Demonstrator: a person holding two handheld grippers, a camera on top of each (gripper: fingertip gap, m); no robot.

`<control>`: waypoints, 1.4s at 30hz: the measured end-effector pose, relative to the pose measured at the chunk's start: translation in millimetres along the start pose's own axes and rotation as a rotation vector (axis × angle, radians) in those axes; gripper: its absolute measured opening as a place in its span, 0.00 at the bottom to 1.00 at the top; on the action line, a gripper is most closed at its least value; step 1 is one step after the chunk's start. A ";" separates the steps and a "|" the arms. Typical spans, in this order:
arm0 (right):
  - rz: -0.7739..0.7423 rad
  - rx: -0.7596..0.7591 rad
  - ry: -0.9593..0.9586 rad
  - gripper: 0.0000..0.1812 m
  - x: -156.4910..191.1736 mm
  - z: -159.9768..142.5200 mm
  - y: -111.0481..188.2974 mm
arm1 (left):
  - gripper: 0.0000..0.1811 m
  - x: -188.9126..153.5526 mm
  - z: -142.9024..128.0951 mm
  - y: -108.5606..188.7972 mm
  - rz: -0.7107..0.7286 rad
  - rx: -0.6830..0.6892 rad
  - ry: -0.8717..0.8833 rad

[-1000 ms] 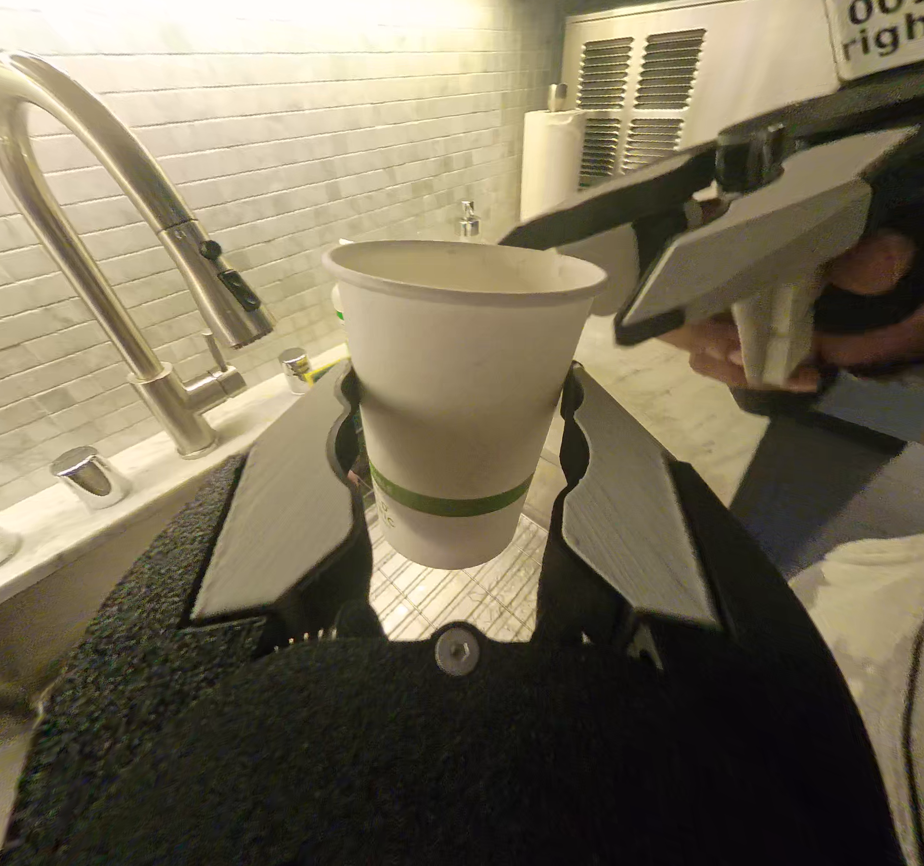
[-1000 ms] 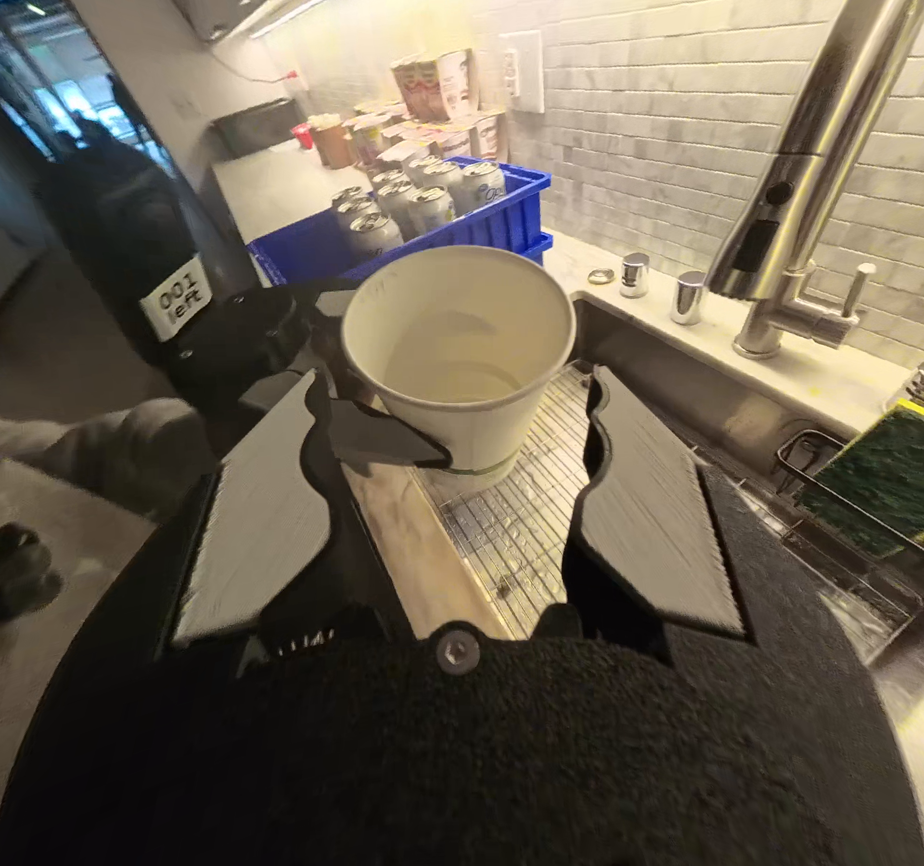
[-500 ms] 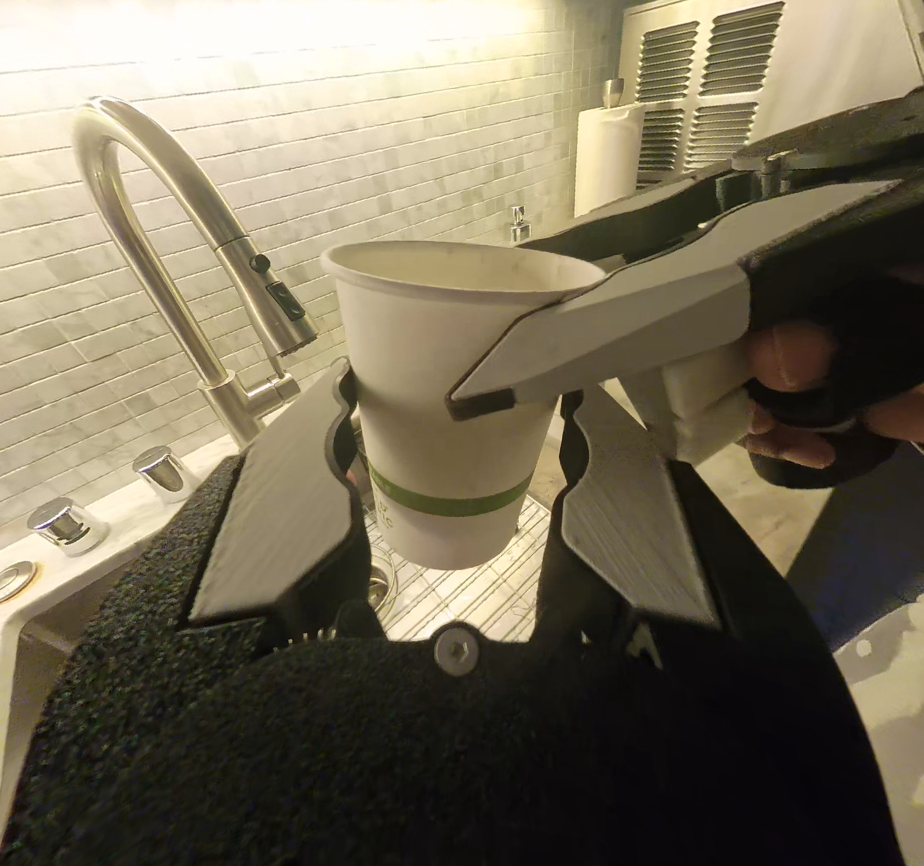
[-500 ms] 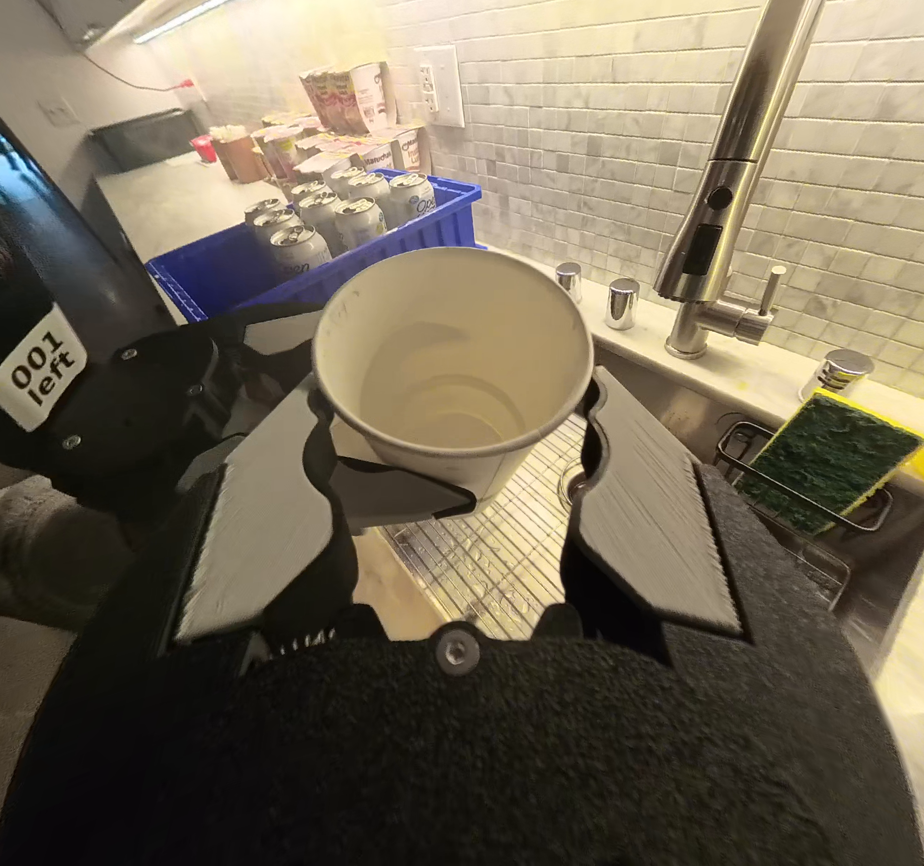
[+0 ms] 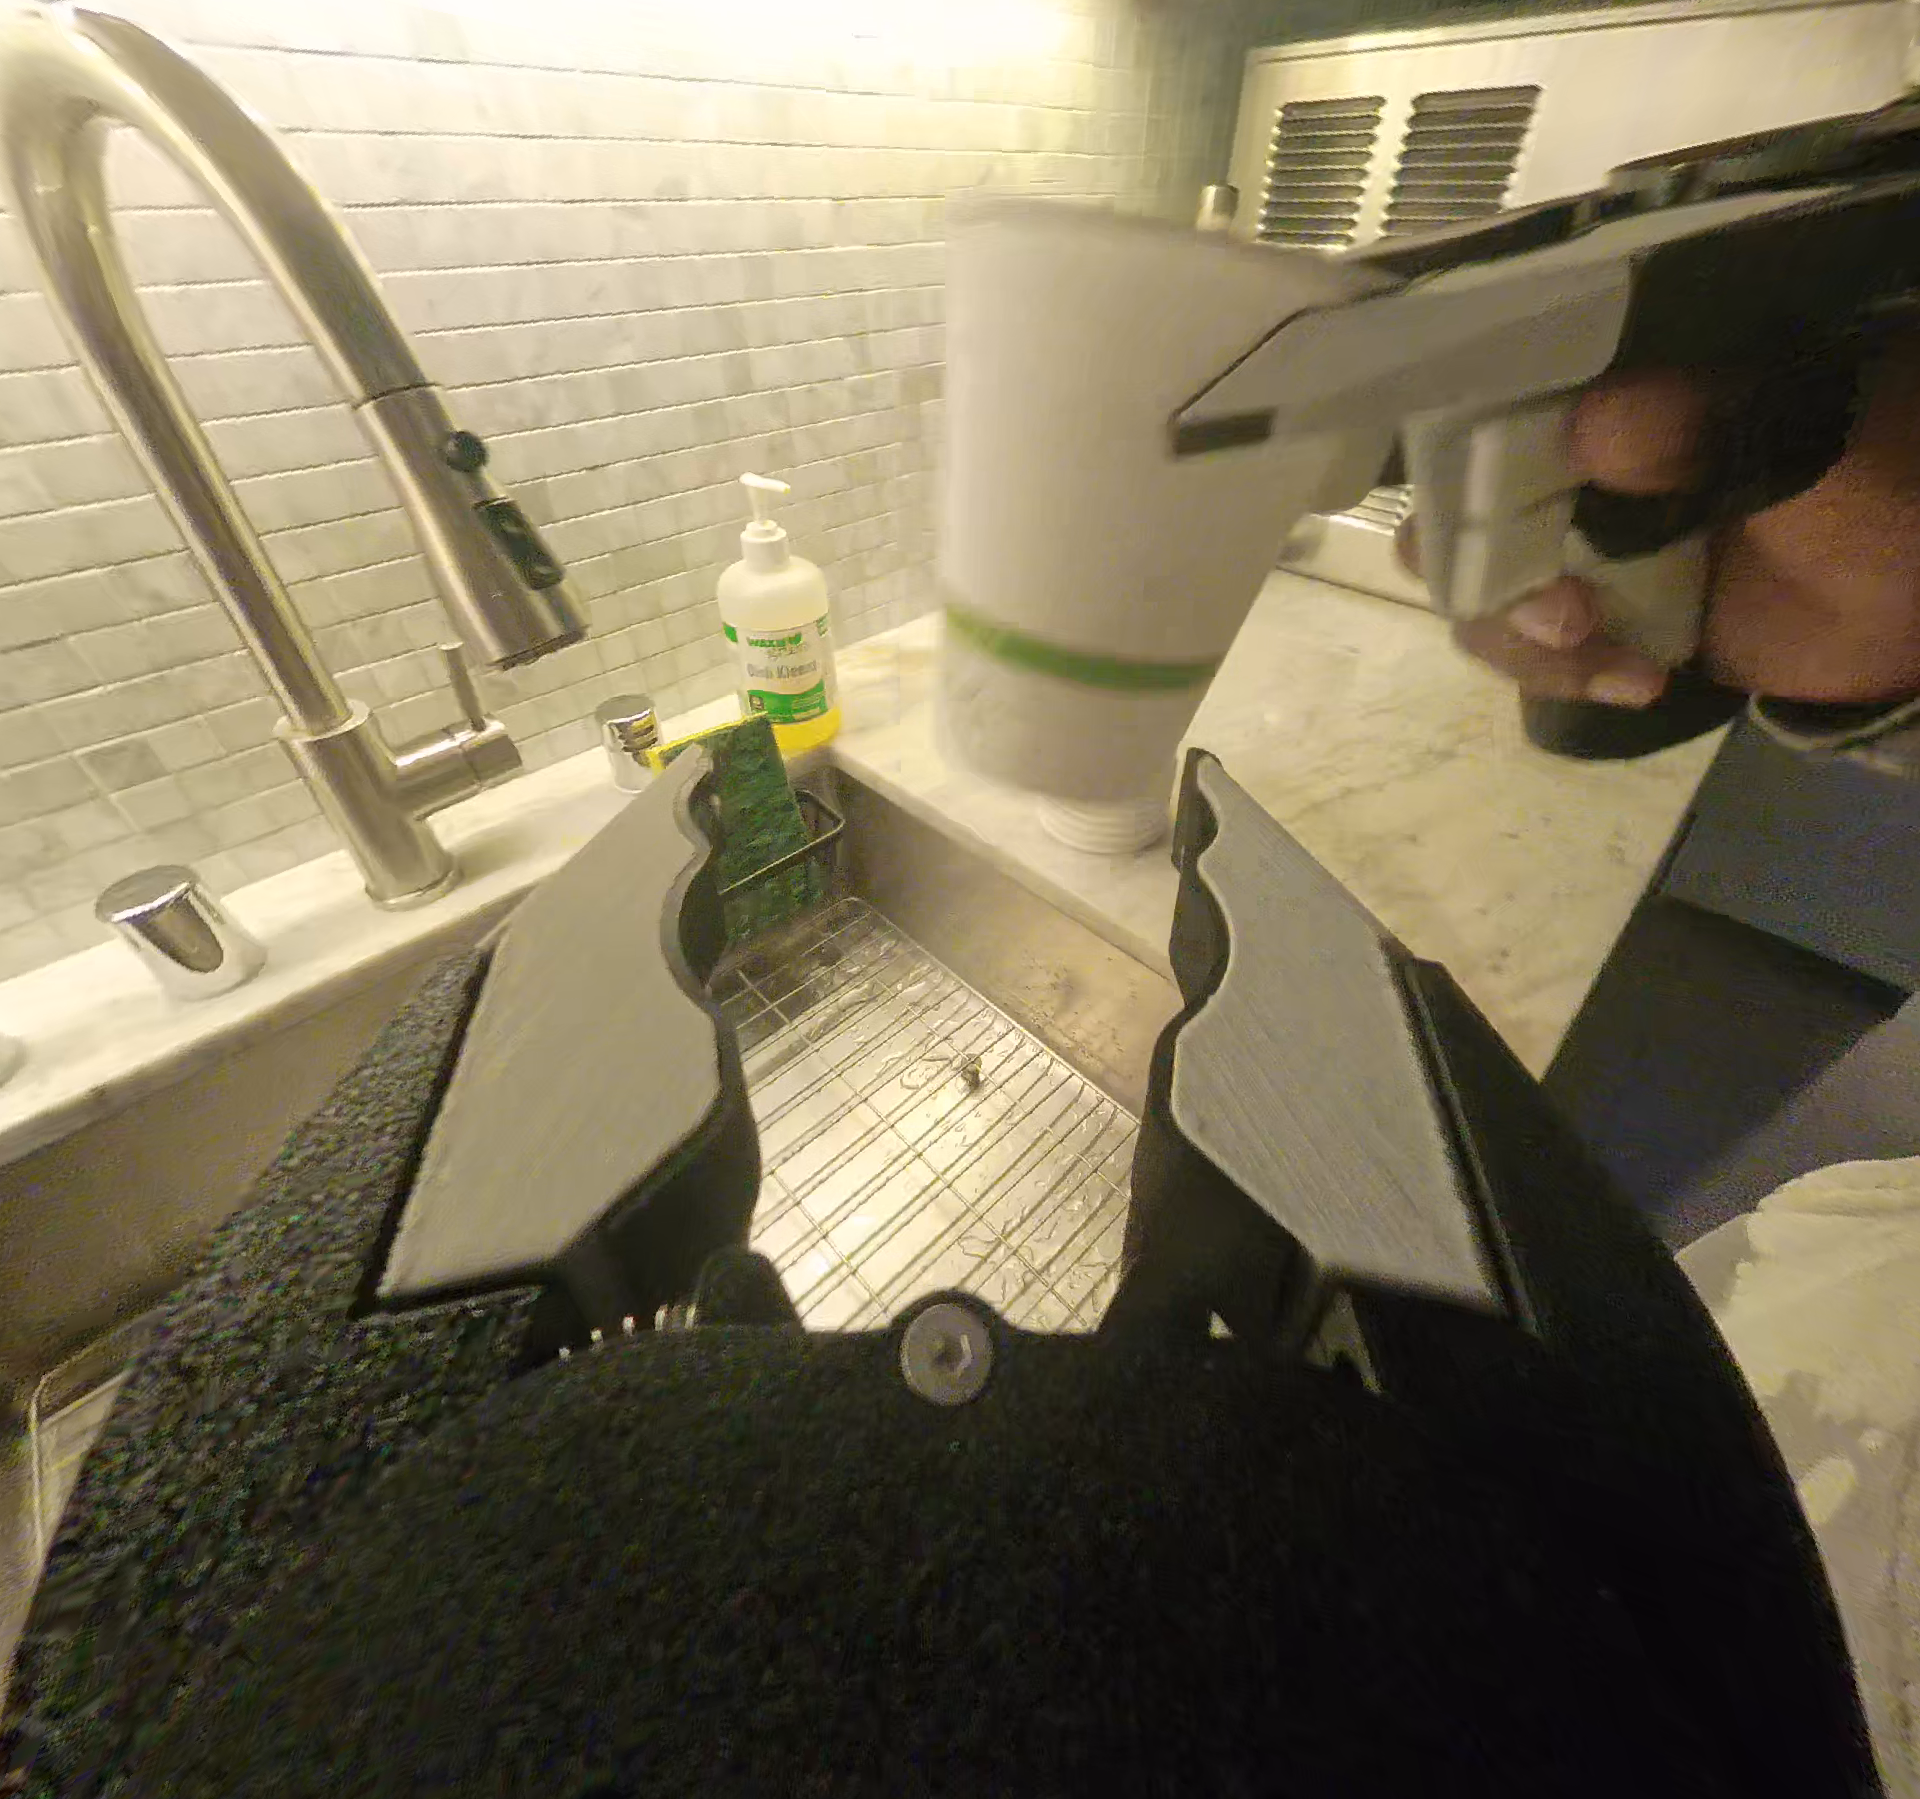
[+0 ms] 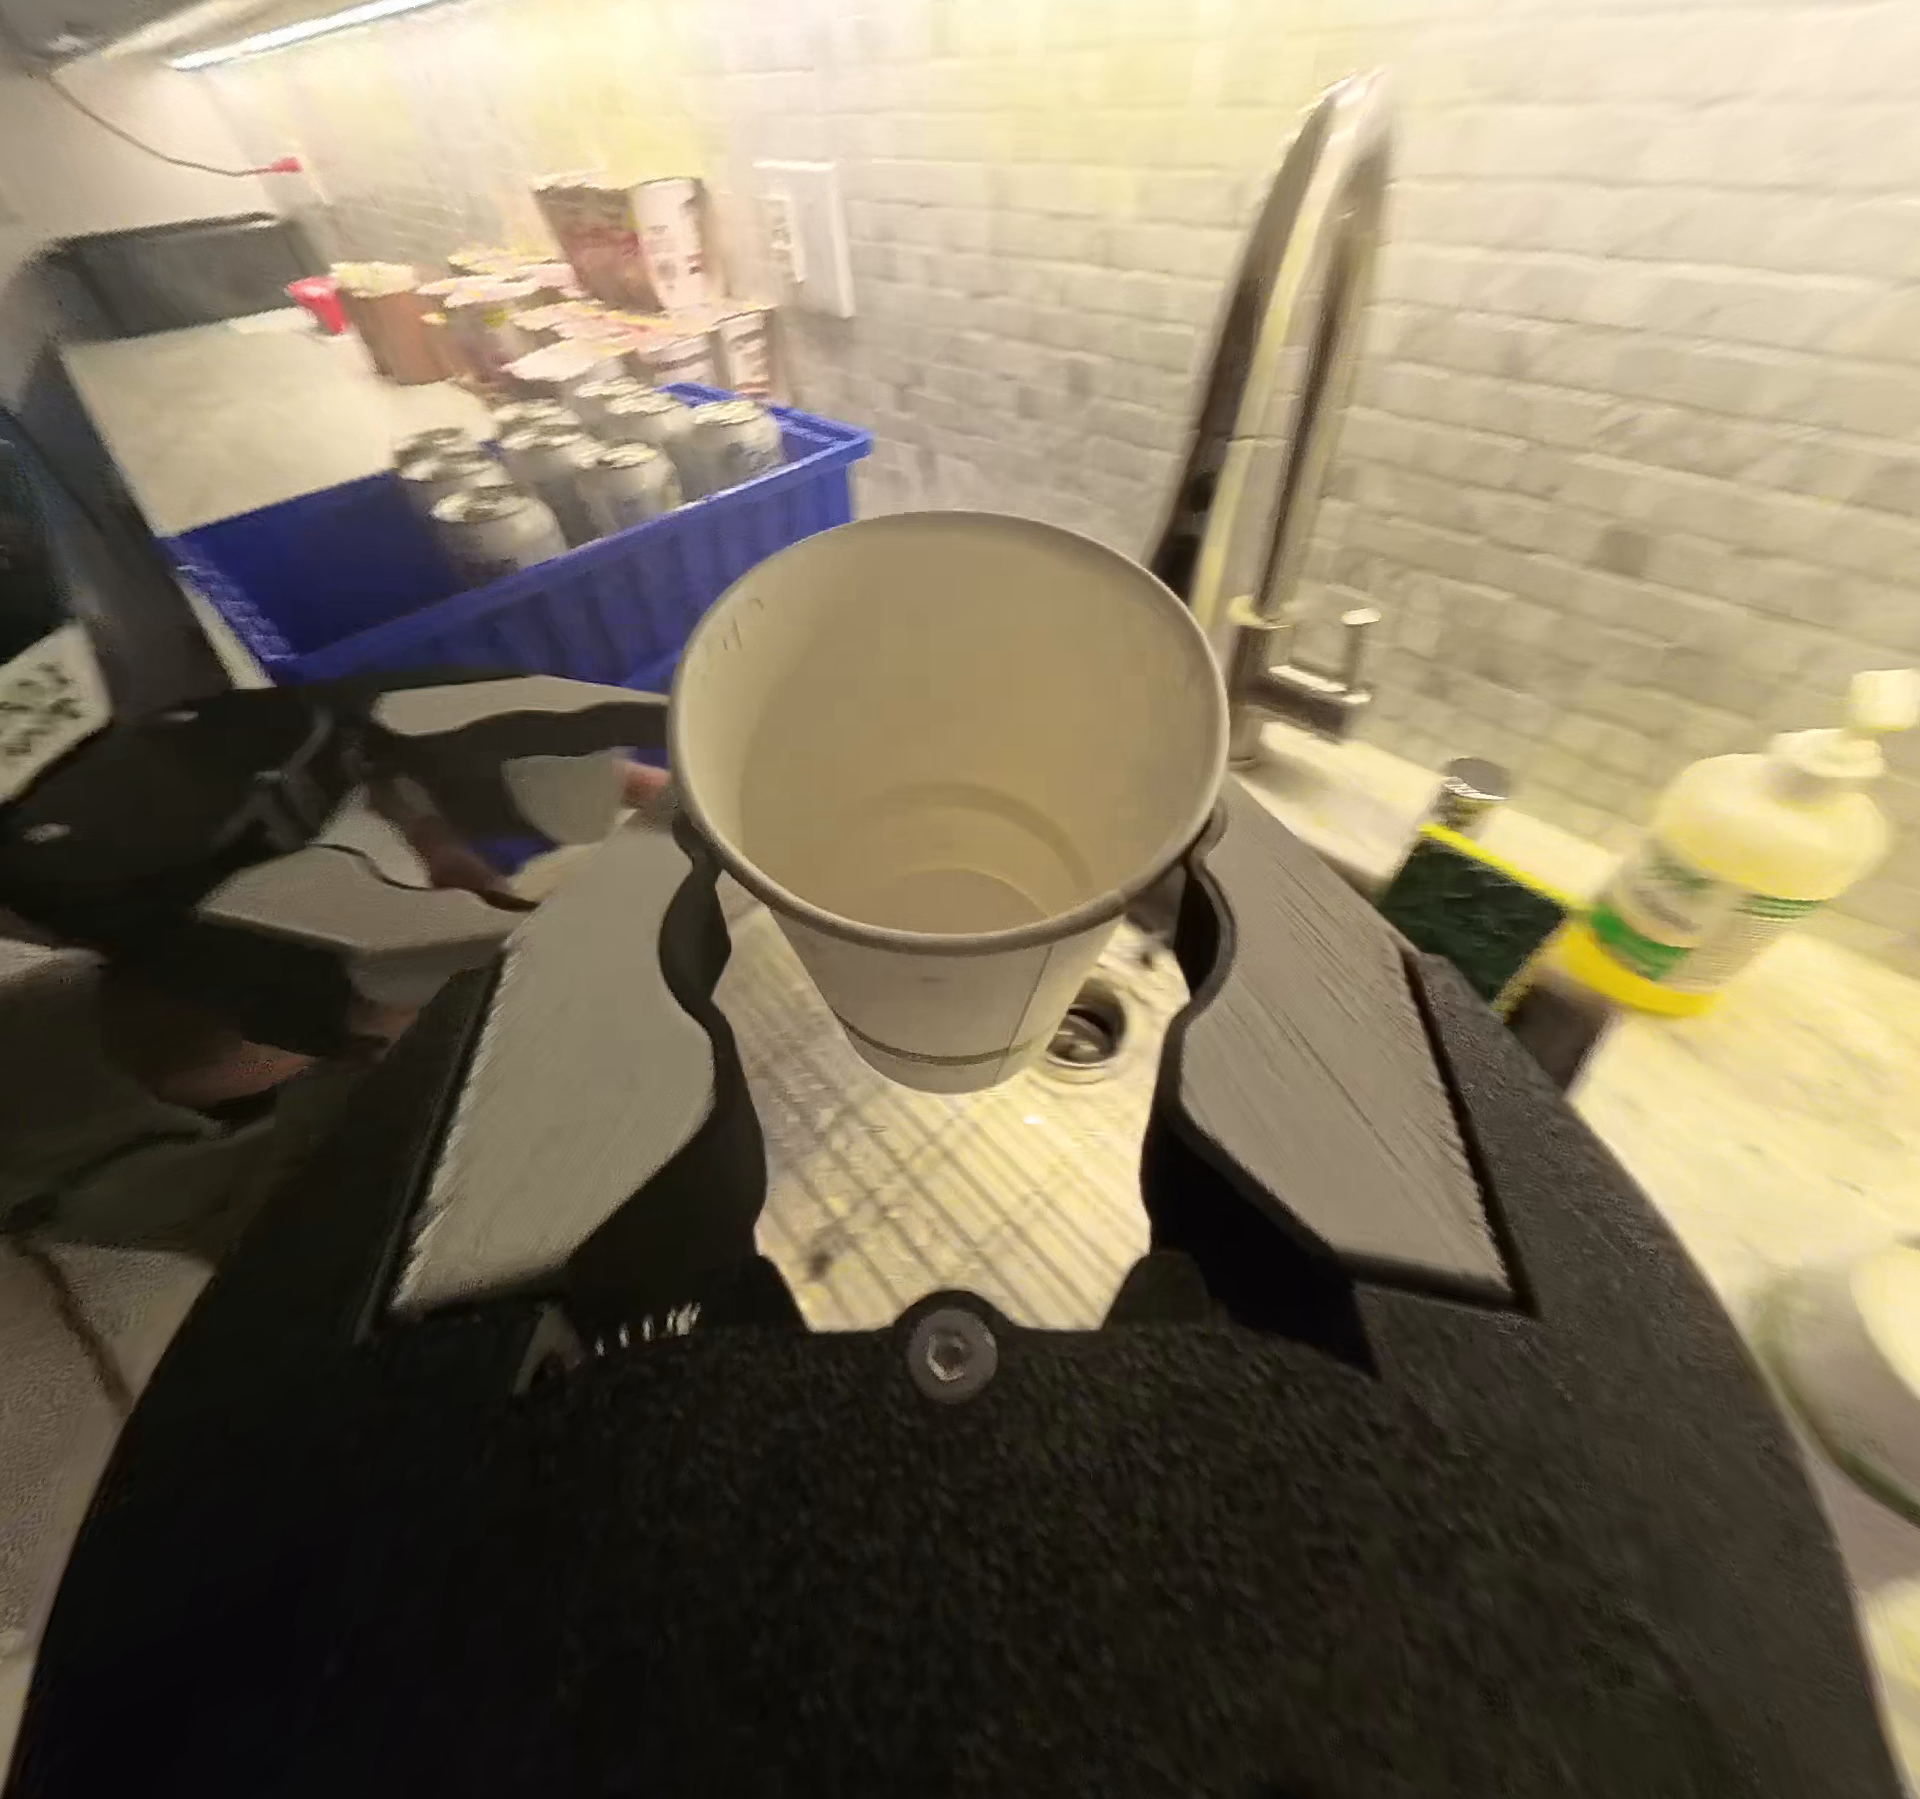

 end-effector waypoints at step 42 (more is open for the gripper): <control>-0.447 0.237 -0.020 0.63 -132.8 -215.6 108.3 | 0.45 34.0 -25.8 58.4 0.318 0.029 0.098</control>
Point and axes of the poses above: each gripper's, where its closed fingertips meet, y back along the fingers, z out of its top, x = y × z across the jaws, the point moved 8 cm from there along y, back along the fingers, and after that the axes turned 2 degrees about -z, right-handed, at the moved point
